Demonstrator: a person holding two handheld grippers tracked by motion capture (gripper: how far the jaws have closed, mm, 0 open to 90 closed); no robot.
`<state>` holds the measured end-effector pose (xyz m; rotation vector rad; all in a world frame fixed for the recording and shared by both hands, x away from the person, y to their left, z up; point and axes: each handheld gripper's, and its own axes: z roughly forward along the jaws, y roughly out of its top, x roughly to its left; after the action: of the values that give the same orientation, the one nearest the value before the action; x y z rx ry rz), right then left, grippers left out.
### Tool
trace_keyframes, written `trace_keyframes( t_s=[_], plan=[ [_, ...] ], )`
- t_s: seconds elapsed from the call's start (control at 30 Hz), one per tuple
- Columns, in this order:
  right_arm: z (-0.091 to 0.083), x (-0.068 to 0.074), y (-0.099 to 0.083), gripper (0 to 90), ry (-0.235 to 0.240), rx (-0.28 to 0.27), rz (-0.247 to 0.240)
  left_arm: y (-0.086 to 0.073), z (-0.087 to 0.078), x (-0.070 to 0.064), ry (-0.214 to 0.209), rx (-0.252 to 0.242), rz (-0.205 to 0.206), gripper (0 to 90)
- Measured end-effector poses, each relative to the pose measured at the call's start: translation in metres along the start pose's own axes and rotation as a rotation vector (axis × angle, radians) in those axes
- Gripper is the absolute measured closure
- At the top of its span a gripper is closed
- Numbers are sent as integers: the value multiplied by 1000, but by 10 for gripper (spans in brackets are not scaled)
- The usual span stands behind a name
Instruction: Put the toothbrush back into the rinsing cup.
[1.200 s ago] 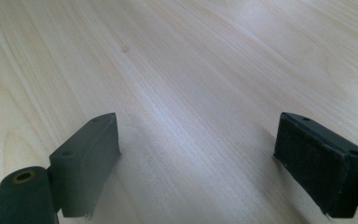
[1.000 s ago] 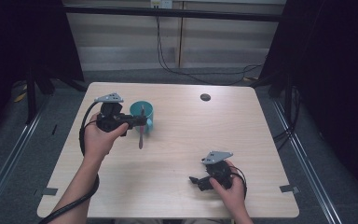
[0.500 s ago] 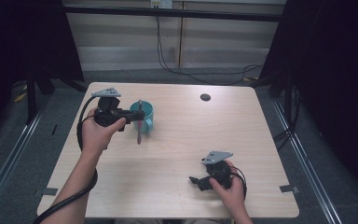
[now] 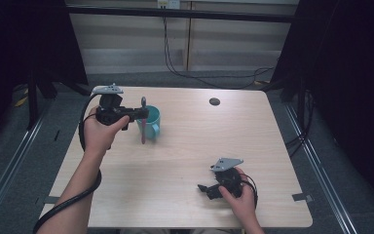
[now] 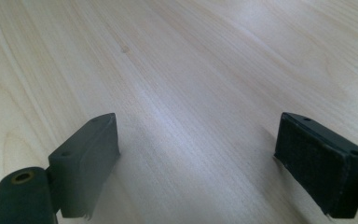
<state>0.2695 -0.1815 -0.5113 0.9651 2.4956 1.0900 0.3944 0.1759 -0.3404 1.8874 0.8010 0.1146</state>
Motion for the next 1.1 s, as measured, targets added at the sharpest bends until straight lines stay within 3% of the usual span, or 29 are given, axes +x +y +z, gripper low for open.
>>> trace_keyframes(
  t_s=[1.1],
  plan=[
    [0, 0, 0, 128, 5, -1, -5, 24, -6, 12, 46, -31, 6, 832]
  ],
)
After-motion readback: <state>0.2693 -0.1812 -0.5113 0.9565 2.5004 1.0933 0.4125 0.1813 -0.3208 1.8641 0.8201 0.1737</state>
